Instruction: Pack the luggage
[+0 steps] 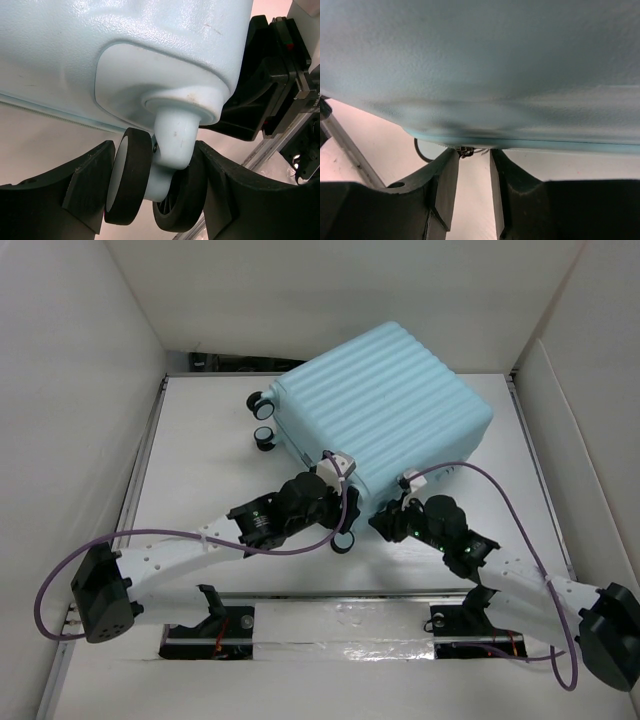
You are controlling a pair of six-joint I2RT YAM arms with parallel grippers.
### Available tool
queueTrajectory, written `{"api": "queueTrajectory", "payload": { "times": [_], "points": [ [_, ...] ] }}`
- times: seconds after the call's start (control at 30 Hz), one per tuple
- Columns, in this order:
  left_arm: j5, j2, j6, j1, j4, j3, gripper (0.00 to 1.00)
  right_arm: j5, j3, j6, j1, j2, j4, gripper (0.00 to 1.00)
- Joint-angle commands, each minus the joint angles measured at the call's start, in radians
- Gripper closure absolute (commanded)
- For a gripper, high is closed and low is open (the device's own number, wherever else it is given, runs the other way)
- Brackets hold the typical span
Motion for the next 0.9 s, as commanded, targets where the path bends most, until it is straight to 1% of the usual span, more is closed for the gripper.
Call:
{"api": "queueTrajectory", "payload": {
  "times": [0.0,0.03,0.07,0.17,0.3,0.4,0.43,0.47,0.53,0.57,0.6,0.67,0.7,0.8,0.83,0.87],
  "points": [
    [-0.014,-0.042,-0.003,-0.001,0.187,0.104,1.0,0.067,0.06,-0.01,0.013,0.016,0.121,0.68],
    [-0.015,-0.039,-0.007,-0.001,0.195,0.097,1.0,0.076,0.06,-0.01,0.022,0.023,0.13,0.73],
    [-0.02,-0.034,-0.01,-0.001,0.203,0.08,1.0,0.089,0.06,-0.01,0.022,0.033,0.136,0.83],
    [0.006,-0.02,-0.02,-0.001,0.227,0.07,1.0,0.124,0.04,0.001,0.032,0.035,0.167,1.0],
    [0.032,0.01,-0.023,0.008,0.264,0.081,1.0,0.193,0.012,0.019,0.088,-0.038,0.175,1.0],
    [0.076,0.044,-0.028,0.021,0.31,0.112,1.0,0.231,0.005,0.046,0.186,-0.066,0.173,1.0],
    [0.08,0.055,-0.028,0.021,0.328,0.121,1.0,0.25,0.008,0.054,0.261,-0.065,0.175,1.0],
    [0.086,0.065,-0.027,0.031,0.335,0.129,1.0,0.306,0.011,0.063,0.298,-0.063,0.173,1.0],
    [0.109,0.095,-0.036,0.041,0.356,0.146,1.0,0.349,0.014,0.095,0.363,-0.057,0.199,1.0],
    [0.147,0.102,-0.042,0.054,0.367,0.147,1.0,0.371,0.015,0.102,0.418,-0.053,0.218,1.0],
    [0.178,0.117,-0.054,0.065,0.378,0.153,1.0,0.38,0.021,0.108,0.442,-0.046,0.23,1.0],
    [0.213,0.133,-0.062,0.065,0.395,0.17,1.0,0.408,0.054,0.114,0.49,-0.002,0.265,1.0],
    [0.228,0.151,-0.062,0.065,0.393,0.199,1.0,0.425,0.064,0.114,0.533,0.021,0.274,1.0],
    [0.287,0.167,-0.088,0.065,0.418,0.239,1.0,0.486,0.089,0.122,0.574,0.15,0.383,1.0],
    [0.305,0.168,-0.082,0.065,0.436,0.245,1.0,0.501,0.091,0.135,0.587,0.182,0.459,1.0],
    [0.26,0.171,-0.076,0.05,0.372,0.274,1.0,0.564,0.072,0.143,0.587,0.205,0.509,1.0]
  ]
}}
